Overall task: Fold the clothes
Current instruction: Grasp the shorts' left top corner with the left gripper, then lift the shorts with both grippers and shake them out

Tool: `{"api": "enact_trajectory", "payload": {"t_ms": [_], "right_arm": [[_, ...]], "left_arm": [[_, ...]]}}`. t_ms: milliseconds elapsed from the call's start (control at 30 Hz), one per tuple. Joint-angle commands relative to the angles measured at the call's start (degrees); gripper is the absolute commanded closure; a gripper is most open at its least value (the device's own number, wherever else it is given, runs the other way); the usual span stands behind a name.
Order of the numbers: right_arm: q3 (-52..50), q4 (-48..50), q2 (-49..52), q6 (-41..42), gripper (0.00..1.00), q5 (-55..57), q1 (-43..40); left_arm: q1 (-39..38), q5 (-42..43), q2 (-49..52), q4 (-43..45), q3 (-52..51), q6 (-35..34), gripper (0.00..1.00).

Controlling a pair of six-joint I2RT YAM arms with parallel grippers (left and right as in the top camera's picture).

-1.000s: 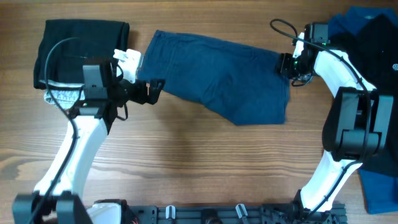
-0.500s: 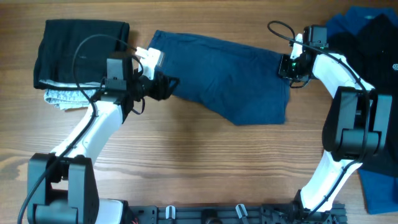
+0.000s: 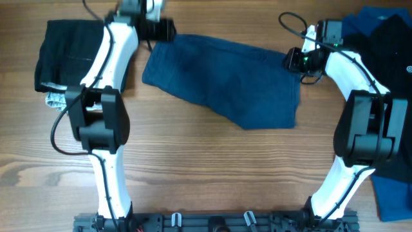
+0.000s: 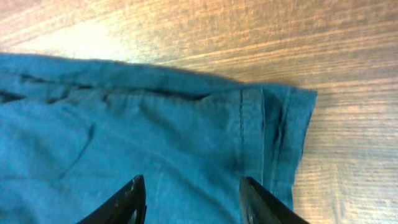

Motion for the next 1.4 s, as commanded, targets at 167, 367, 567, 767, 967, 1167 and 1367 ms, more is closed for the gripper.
{"api": "enact_trajectory", "payload": {"t_ms": [167,367,567,767,967,1167,1367], "right_arm": [[8.20,-2.47,0.04,-2.34,0.53,6.73,0.31],[8.20,-1.77,4.57,-2.29,0.49,7.69,0.61],[8.20,-1.01,7.32,-2.27,0.47,7.63,2.34],[8.20,-0.57,9.03,-2.29,0.45,7.82,2.40],[8.22,0.33,9.18,-2.32,0.96,8.00,2.40],[8.33,-4.74,6.23,-2.16,0.96,7.96,2.40],[8.31,-17.31,3.54,3.10,0.96,7.15,2.38]], "left_arm": [[0.35,-7.13,10.10,4.02,11.74,1.25,0.40],[0.33,-6.51,15.72,5.66,11.74,1.22,0.31],[0.33,-4.52,15.76,4.11,11.74,1.20,0.28],[0.17,-4.50,15.76,2.19,11.74,1.01,0.44],[0.17,-1.73,15.43,2.21,11.74,1.01,0.96],[0.17,-1.73,9.33,-4.37,11.74,0.85,0.96],[0.07,-1.73,4.70,-16.74,11.74,-2.01,0.96]]}}
